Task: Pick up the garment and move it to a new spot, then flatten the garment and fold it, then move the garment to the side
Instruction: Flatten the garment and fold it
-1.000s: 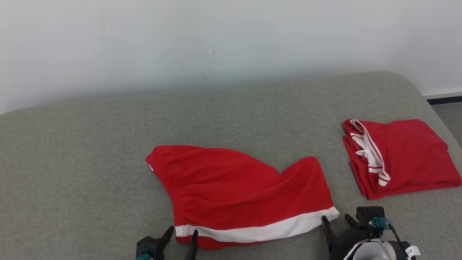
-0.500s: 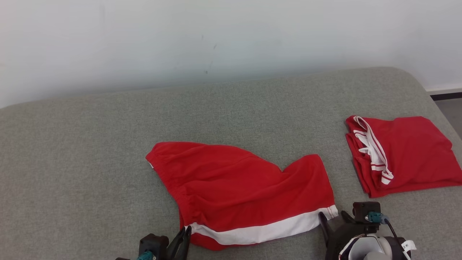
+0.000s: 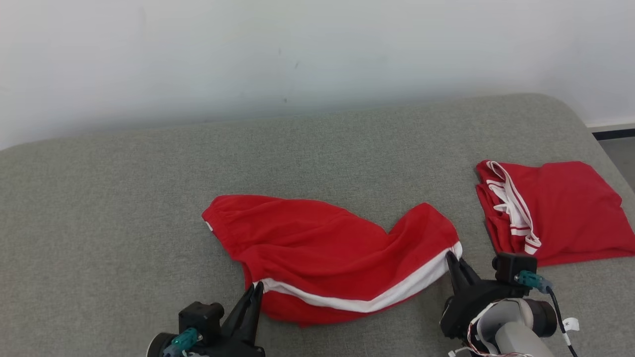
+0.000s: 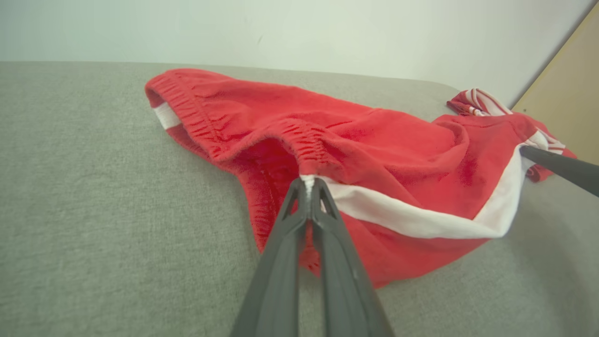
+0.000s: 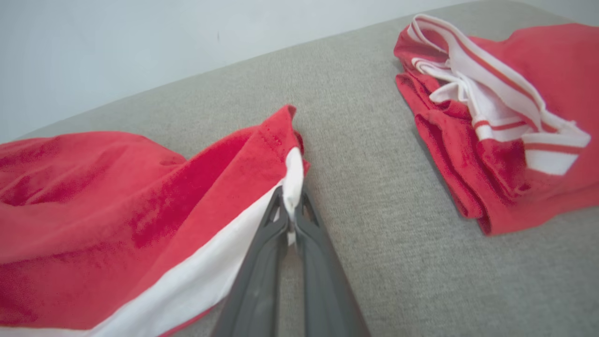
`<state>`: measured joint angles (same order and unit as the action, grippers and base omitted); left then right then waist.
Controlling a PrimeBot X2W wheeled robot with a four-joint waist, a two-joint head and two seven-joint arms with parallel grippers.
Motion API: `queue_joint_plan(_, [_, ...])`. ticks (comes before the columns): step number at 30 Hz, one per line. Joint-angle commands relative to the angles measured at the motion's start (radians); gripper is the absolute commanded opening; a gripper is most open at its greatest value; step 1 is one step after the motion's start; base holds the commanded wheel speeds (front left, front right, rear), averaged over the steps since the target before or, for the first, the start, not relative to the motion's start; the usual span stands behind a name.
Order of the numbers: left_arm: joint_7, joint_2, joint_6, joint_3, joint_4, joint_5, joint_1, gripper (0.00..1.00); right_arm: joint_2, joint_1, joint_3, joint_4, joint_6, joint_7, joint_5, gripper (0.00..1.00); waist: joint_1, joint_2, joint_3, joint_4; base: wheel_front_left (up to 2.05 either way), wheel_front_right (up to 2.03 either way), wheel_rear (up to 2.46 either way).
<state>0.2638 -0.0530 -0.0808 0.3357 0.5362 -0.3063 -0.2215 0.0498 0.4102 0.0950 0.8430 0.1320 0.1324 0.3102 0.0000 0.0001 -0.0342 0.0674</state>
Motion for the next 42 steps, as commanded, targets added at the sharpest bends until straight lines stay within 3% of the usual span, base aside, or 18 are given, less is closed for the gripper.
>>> queue_joint_plan(1, [0.0,-0.004,-0.008,-0.007,-0.015,-0.013,-0.011,0.0,0.001,0.004,0.007,-0.023,-0.003,0.001,0.018,0.0,0.0,-0.0001,0.004,0.004,0.0,0.0,0.0])
queue_joint_plan(12, [-0.108,-0.021,-0.042,-0.051,-0.217,-0.173,-0.14,0.0,0.025,0.031,0.036,-0.417,-0.003,-0.134,0.176,0.0,0.0,-0.0001,0.001,0.024,0.0,0.0,0.0])
queue_joint_plan(18, [-0.21,-0.074,-0.048,-0.074,-0.289,-0.25,-0.315,0.0,0.024,0.143,0.023,-0.537,-0.003,-0.253,0.236,0.0,0.0,-0.0001,-0.071,0.053,0.0,0.0,0.0])
queue_joint_plan(25, [-0.3,-0.204,-0.049,-0.088,-0.272,-0.235,-0.627,0.0,0.004,0.427,-0.013,-0.433,-0.003,-0.316,0.305,0.0,0.0,-0.0001,-0.288,0.103,0.0,0.0,0.0])
queue_joint_plan(30, [-0.287,-0.279,-0.048,-0.114,-0.236,-0.2,-0.865,0.0,0.0,0.687,-0.034,-0.266,-0.003,-0.25,0.361,0.0,0.0,-0.0001,-0.449,0.123,0.0,0.0,0.0])
queue_joint_plan(32, [-0.27,-0.286,-0.048,-0.123,-0.228,-0.197,-0.911,0.0,-0.001,0.741,-0.029,-0.237,-0.003,-0.219,0.383,0.0,0.0,-0.0001,-0.474,0.123,0.0,0.0,0.0])
queue_joint_plan(36, [-0.179,-0.291,-0.037,-0.15,-0.204,-0.164,-1.073,0.0,0.001,0.927,-0.036,-0.136,-0.003,-0.054,0.431,0.0,0.0,-0.0001,-0.55,0.111,0.0,0.0,0.0])
queue_joint_plan(42, [-0.027,-0.248,-0.007,-0.167,-0.184,-0.118,-1.23,0.0,0.009,1.095,-0.025,-0.064,-0.003,0.114,0.335,0.0,0.0,-0.0001,-0.597,0.073,0.0,0.0,0.0])
